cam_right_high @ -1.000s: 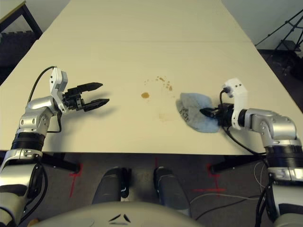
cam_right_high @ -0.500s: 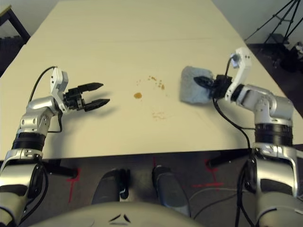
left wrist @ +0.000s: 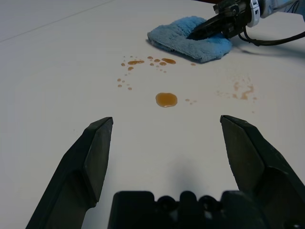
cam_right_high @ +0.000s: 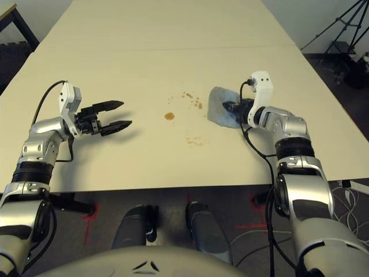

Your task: Wipe the water off the table with a rag.

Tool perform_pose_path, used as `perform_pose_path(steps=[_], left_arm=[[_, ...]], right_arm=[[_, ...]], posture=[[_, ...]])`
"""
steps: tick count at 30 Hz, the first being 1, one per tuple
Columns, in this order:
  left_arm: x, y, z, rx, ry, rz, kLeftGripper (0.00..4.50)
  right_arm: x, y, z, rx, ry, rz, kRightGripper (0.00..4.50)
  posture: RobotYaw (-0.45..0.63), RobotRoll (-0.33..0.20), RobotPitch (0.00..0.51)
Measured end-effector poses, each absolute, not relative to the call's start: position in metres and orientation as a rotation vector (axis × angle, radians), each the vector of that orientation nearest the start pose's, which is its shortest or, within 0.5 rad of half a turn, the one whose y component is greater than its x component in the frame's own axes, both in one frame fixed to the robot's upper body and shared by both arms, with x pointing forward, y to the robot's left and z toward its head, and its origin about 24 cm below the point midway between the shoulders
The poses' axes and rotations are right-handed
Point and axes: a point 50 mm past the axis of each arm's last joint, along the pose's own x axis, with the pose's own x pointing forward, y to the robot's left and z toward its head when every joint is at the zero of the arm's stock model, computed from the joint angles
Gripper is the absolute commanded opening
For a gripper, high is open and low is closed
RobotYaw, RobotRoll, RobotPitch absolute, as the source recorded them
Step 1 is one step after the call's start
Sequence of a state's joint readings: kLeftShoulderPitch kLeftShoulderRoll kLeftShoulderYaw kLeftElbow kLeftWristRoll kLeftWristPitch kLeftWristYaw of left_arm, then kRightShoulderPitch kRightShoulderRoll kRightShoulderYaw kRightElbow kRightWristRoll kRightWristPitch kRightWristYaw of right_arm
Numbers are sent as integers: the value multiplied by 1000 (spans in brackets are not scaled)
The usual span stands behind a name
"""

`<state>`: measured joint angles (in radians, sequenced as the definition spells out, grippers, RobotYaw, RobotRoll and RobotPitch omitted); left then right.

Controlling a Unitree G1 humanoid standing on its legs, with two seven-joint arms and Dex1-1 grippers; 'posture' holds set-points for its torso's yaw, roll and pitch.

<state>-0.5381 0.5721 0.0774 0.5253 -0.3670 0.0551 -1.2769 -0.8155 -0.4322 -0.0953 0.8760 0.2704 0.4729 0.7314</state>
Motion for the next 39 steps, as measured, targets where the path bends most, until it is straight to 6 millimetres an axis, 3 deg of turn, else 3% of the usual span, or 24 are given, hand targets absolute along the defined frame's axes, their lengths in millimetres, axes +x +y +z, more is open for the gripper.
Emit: perform_pose_path(steps=[9,13,21,28,31,39], left_arm=[[317,234,121,123,45,-1072,4500],[316,234,121,127,41,-1074,4500],[310,234,116,122,57,-1070,4500],[308,232,117,128,55,-1073,4500],[308,233,116,125,58,-1067,4500],[314,235,120,122,52,-1059,4500]], right_arm=[[382,-168,91,172,449,645,54],[385,-137,92,133,453,733,54],[387,-111,94,101,460,814,54],[389,-124,95,80,456,775,54],[390,-144,96,67,469,730,54],[386,-220,115,-41,487,600,54]], posture=[[-162,0,94],[-150,0,105],[-137,0,112],[-148,0,114],[-148,0,114],[-179,0,121]])
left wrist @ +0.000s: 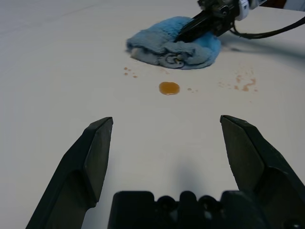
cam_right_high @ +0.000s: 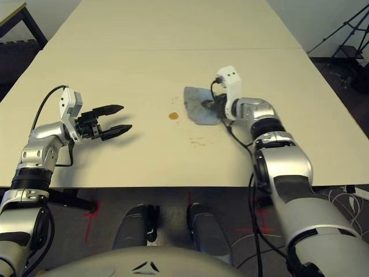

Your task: Wipe the water off the table with a rag.

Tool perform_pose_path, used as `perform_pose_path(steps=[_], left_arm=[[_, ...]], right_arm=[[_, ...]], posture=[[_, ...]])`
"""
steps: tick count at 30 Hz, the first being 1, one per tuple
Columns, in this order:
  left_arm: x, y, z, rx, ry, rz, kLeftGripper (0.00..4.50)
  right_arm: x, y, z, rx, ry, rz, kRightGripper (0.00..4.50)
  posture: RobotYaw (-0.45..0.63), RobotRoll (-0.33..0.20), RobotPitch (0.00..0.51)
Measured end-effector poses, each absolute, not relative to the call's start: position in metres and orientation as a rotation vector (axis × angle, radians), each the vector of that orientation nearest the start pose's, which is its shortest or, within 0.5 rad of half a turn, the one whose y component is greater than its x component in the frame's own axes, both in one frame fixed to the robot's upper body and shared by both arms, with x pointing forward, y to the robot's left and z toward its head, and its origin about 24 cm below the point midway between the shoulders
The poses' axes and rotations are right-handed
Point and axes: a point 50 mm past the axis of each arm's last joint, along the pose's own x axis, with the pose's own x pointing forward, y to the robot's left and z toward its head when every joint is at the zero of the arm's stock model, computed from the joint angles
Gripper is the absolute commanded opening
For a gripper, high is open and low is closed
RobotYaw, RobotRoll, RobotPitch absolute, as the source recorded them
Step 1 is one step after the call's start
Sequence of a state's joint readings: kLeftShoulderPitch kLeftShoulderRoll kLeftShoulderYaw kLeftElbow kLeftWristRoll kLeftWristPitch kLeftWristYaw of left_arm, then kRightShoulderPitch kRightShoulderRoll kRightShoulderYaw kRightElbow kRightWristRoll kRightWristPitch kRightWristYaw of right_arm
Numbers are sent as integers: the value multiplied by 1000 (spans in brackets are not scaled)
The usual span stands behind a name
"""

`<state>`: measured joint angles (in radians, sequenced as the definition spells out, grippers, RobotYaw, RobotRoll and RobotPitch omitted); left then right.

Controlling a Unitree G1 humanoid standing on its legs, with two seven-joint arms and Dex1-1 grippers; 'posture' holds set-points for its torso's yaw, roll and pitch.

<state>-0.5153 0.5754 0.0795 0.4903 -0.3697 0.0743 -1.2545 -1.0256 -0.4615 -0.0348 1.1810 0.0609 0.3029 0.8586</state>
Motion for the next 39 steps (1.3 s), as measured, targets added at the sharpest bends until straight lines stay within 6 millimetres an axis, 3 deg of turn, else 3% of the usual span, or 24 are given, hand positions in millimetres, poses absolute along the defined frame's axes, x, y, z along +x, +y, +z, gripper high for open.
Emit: perform_pose_path(steps=[2,5,11,14,23,34,39], left_arm=[[316,234,124,128,44,-1065,4500],[316,237,127,143,46,-1064,4500],[316,239,124,134,56,-1068,4500],[314,241,121,132,67,-1070,4500],[305,252,123,143,103,-1077,4500],[301,252,121,135,103,-1077,4500],[301,252,120,134,103,-1074,4500]], right_arm=[[383,-238,122,-41,494,577,54],[380,-251,135,-19,482,580,54],[375,-243,164,75,433,688,54],[366,-233,169,109,420,746,54],[345,-179,120,195,525,848,54],[357,-141,103,175,493,860,54],[361,-110,100,201,482,909,54]], posture=[[-189,0,126],[-191,0,128],[-194,0,131],[-194,0,131],[-164,0,133],[-147,0,115],[-145,0,112]])
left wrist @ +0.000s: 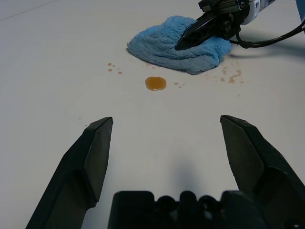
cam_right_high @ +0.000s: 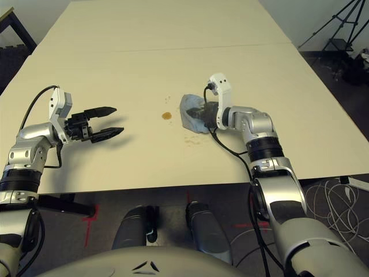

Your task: Wipe the water off the table with a rag.

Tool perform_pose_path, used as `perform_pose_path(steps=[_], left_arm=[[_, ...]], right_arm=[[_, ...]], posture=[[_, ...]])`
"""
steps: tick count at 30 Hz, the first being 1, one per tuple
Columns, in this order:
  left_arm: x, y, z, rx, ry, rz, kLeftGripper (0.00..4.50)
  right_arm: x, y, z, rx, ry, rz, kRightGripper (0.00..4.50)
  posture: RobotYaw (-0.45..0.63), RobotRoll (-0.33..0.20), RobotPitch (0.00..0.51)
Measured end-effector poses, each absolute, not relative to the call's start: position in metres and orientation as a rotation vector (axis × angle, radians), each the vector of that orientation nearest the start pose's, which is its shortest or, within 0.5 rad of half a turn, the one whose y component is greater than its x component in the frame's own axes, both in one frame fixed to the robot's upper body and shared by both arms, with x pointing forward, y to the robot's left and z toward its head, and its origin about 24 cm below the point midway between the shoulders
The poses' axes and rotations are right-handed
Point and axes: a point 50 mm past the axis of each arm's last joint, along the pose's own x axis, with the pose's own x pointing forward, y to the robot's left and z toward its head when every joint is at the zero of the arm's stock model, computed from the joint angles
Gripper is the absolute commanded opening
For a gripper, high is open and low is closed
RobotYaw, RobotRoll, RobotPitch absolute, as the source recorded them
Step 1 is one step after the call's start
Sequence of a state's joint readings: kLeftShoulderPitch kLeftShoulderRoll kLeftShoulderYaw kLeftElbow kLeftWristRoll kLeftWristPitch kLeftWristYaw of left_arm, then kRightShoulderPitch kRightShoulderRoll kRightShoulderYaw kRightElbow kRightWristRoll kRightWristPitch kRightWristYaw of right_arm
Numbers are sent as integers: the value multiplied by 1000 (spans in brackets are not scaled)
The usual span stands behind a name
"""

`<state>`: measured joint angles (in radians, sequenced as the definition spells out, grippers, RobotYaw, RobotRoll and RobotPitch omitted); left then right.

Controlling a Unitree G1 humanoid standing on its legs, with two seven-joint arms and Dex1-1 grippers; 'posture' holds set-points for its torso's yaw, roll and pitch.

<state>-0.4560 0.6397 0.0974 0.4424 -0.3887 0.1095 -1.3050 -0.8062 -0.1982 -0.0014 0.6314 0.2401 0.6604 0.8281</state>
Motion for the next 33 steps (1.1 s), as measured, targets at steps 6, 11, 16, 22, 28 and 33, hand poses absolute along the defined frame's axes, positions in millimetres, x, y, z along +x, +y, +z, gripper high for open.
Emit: perform_pose_path(steps=[6,11,16,22,28,33], left_arm=[[300,251,120,134,102,-1072,4500],[298,250,119,135,103,-1077,4500],[295,250,115,126,115,-1072,4500],[296,248,116,128,107,-1073,4500],[296,243,117,126,92,-1083,4500],[296,242,115,120,92,-1084,4500]], right_arm=[[363,-75,100,192,482,984,54],[358,-47,98,182,489,1057,54],[351,-26,98,180,496,1139,54],[345,-19,96,172,514,1197,54],[351,-53,98,86,521,1161,54],[353,-92,101,34,549,1110,53]], posture=[[-132,0,114],[-126,0,118],[-124,0,119],[-131,0,121],[-150,0,125],[-162,0,127]])
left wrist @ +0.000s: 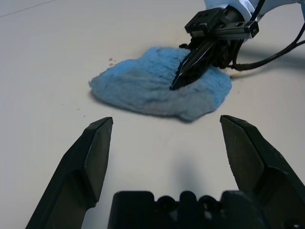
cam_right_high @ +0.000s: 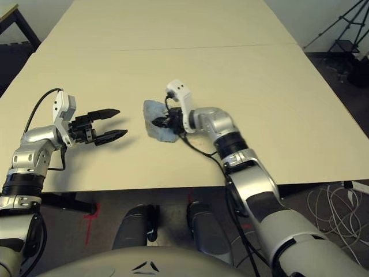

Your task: Wipe the water off the table with a rag.

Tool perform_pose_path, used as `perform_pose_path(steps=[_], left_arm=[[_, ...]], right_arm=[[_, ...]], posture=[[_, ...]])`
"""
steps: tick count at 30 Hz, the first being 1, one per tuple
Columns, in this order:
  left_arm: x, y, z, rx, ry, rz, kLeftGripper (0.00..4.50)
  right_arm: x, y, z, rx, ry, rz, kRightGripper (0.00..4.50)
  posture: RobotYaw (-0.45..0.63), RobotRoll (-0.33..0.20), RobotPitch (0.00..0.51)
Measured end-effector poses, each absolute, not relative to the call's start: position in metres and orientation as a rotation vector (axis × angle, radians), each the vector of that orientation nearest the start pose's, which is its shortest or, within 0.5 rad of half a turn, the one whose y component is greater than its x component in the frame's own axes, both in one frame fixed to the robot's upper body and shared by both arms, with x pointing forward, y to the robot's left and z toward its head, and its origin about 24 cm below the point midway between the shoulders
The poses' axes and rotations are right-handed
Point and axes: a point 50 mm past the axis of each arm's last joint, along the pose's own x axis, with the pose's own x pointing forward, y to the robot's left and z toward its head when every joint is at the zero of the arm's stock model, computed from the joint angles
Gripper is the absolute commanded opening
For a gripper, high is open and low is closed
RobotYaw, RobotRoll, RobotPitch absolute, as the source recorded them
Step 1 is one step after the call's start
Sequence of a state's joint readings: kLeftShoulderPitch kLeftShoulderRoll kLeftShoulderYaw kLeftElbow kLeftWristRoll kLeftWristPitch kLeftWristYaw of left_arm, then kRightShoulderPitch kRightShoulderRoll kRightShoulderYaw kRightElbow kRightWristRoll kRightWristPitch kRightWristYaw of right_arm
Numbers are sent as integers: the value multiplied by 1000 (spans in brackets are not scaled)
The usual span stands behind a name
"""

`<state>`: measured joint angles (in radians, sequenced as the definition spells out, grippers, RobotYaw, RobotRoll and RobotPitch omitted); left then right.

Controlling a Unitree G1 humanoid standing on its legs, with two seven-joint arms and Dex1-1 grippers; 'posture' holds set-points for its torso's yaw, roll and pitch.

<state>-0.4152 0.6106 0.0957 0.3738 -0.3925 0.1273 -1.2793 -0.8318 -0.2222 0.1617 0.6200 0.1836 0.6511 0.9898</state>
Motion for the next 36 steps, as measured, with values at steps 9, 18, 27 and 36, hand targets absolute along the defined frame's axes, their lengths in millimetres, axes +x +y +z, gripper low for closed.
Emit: perform_pose_path(steps=[9,18,27,36], left_arm=[[297,240,114,111,94,-1086,4500],[298,241,111,103,100,-1082,4500],[304,238,113,99,89,-1086,4500],[306,236,112,96,79,-1088,4500]], right_arm=[[344,-173,109,-28,622,962,53],[316,-235,113,-37,694,833,53],[320,-245,162,183,540,823,53],[328,-293,226,124,394,693,52]], posture=[[-177,0,131],[-193,0,134],[-205,0,123],[-203,0,106]])
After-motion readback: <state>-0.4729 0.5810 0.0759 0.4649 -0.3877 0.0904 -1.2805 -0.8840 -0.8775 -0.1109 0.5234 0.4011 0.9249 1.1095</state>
